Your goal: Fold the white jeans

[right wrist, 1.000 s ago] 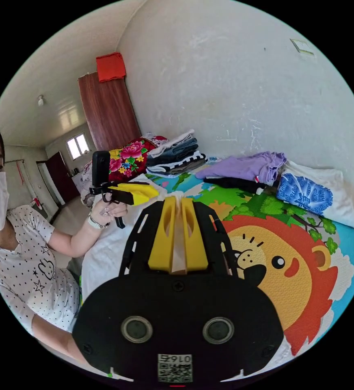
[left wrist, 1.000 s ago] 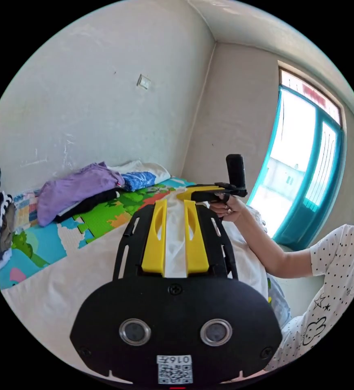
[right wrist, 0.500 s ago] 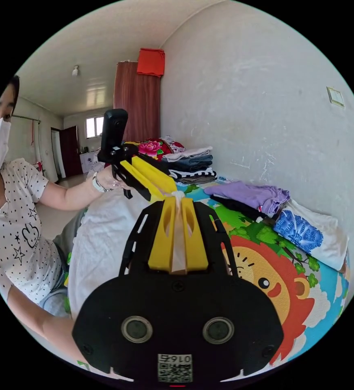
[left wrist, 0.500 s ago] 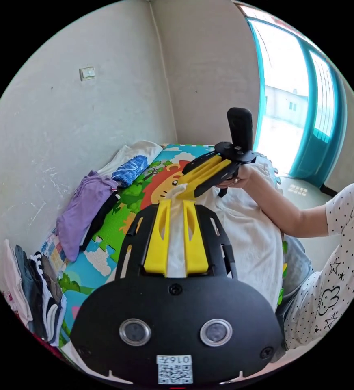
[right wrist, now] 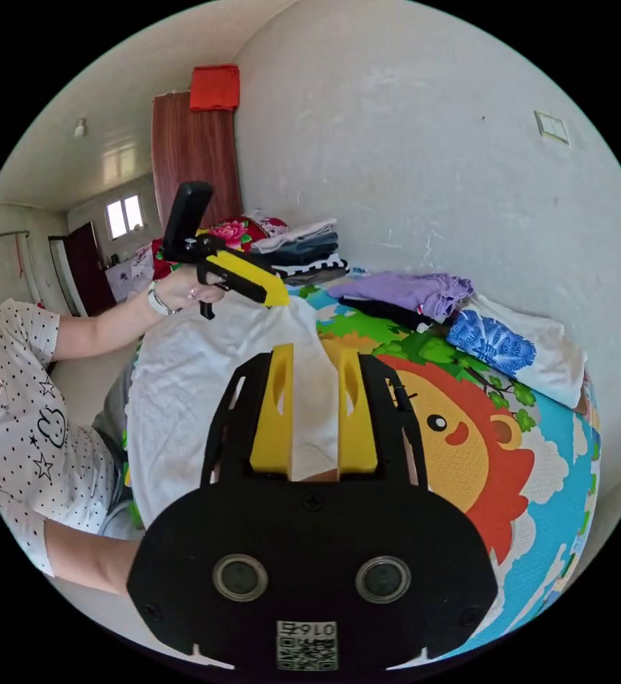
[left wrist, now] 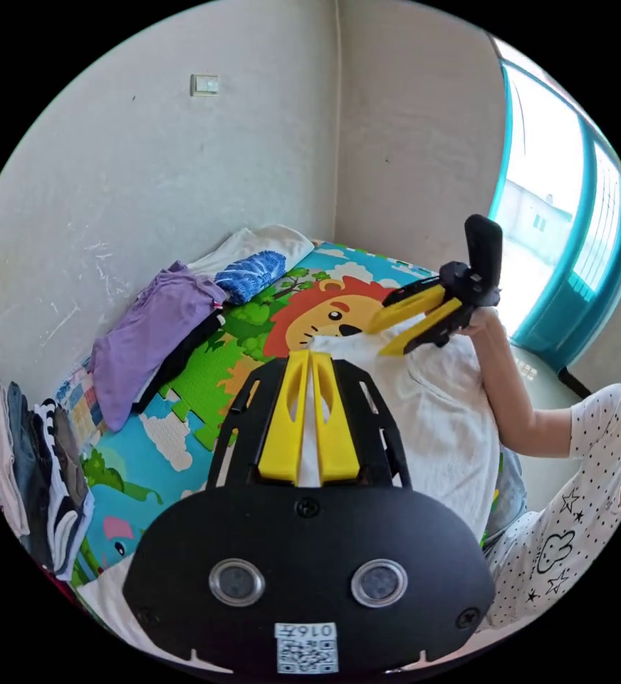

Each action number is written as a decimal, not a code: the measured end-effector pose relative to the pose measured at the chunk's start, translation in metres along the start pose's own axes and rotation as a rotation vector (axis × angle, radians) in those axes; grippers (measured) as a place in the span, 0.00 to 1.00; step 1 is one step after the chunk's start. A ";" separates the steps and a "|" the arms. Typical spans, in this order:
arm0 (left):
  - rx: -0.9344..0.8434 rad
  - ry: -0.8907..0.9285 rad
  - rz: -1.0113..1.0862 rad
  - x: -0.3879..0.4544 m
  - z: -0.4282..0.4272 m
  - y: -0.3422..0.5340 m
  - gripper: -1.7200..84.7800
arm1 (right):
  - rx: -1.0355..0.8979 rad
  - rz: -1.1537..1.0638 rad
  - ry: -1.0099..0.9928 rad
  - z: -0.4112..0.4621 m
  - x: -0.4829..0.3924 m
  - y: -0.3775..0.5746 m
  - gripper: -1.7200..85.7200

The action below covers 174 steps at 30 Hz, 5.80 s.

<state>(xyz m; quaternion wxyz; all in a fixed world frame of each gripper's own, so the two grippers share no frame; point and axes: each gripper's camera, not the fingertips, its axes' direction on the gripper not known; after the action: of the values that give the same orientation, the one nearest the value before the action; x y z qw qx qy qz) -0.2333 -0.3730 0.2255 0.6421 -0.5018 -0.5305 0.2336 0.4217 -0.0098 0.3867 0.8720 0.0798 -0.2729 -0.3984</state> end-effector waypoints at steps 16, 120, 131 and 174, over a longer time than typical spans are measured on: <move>-0.226 0.182 -0.073 -0.120 0.055 0.008 0.04 | -0.433 0.181 0.104 0.107 0.015 -0.029 0.05; 0.064 -1.132 -0.888 0.135 -0.572 0.729 0.07 | 0.307 1.016 0.273 -0.398 -0.188 0.432 0.23; 0.235 -0.656 -0.705 0.178 -0.540 0.682 0.04 | 0.395 1.127 0.025 -0.432 -0.139 0.485 0.27; 0.170 -0.438 -0.737 -0.083 -0.469 0.563 0.13 | 0.227 1.213 0.526 -0.508 -0.044 0.491 0.07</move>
<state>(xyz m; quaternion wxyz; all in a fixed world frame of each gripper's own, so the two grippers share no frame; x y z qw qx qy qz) 0.2993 -0.4098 -0.2824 0.5939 -0.1626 -0.7767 0.1326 0.9920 0.3115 0.1177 0.9651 0.0977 -0.0879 0.2263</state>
